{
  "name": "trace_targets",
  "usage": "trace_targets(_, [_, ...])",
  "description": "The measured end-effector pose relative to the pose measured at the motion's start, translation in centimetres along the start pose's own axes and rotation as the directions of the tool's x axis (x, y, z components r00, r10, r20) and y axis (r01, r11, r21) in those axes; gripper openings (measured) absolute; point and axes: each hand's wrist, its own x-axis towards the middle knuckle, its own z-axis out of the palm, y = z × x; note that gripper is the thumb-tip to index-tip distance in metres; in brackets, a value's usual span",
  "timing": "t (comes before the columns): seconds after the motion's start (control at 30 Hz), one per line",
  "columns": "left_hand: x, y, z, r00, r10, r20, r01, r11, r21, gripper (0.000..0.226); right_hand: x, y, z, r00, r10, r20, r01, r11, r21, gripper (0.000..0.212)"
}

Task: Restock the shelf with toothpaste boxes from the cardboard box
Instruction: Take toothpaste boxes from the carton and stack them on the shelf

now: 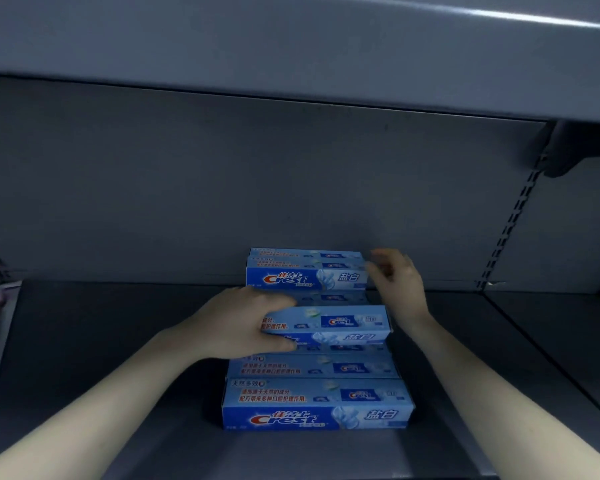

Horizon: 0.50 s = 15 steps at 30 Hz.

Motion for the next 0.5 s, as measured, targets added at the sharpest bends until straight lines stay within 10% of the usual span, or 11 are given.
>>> trace_targets(0.2, [-0.4, -0.2, -0.1, 0.999, -0.028, -0.019, 0.028, 1.0, 0.01, 0.037, -4.1, -2.7, -4.4, 0.96, -0.106, 0.26, 0.01, 0.939, 0.345, 0.021])
trace_targets(0.5, [-0.1, 0.4, 0.7, 0.998, -0.036, -0.05, 0.041, 0.995, 0.09, 0.037, -6.6, -2.3, -4.9, 0.897, -0.171, 0.408, 0.106, 0.979, 0.176, 0.037])
